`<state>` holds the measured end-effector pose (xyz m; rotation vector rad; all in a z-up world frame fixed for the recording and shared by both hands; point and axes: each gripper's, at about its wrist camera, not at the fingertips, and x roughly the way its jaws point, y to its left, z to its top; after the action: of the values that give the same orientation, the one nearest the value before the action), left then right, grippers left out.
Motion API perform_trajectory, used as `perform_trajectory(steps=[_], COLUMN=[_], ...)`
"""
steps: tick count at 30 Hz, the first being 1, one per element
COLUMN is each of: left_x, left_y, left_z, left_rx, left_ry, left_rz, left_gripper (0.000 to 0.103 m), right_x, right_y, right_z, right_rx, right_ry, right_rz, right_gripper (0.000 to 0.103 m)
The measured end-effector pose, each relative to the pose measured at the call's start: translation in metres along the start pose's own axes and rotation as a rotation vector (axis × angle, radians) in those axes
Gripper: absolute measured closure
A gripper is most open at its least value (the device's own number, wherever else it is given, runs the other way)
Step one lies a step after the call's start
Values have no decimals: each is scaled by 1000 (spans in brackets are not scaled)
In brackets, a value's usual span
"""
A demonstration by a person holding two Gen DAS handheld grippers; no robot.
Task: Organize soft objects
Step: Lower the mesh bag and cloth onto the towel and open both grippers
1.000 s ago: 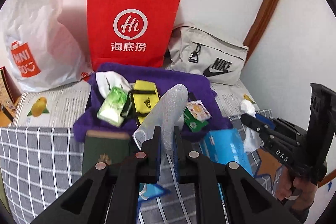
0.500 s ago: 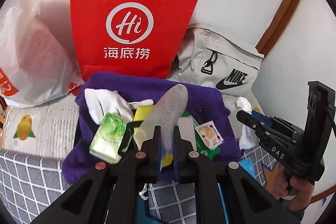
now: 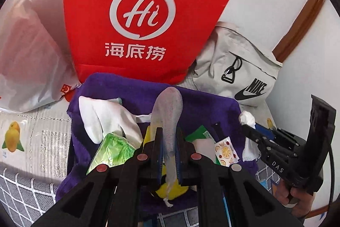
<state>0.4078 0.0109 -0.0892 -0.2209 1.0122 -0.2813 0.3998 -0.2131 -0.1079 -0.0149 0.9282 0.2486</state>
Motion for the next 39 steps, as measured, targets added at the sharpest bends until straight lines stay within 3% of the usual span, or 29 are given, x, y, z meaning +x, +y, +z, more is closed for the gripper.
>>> perform_trajectory(steps=[14, 27, 33, 35, 39], left_x=[33, 44, 42, 38, 25], left_y=[4, -3, -10, -13, -17], left_z=[0, -4, -5, -6, -6], left_rx=[-24, 7, 36, 52, 71], left_ry=[67, 97, 116, 119, 102], left_rz=[-49, -22, 0, 21, 58], left_gripper=[93, 92, 74, 70, 36], right_x=[37, 59, 58, 55, 44], right_y=[-1, 6, 6, 7, 14], right_z=[-6, -12, -13, -13, -11], right_rx=[-17, -28, -29, -34, -65], right_ry=[114, 188, 199, 197, 176], right_rz=[6, 21, 31, 34, 25], right_gripper=[82, 82, 74, 59, 42])
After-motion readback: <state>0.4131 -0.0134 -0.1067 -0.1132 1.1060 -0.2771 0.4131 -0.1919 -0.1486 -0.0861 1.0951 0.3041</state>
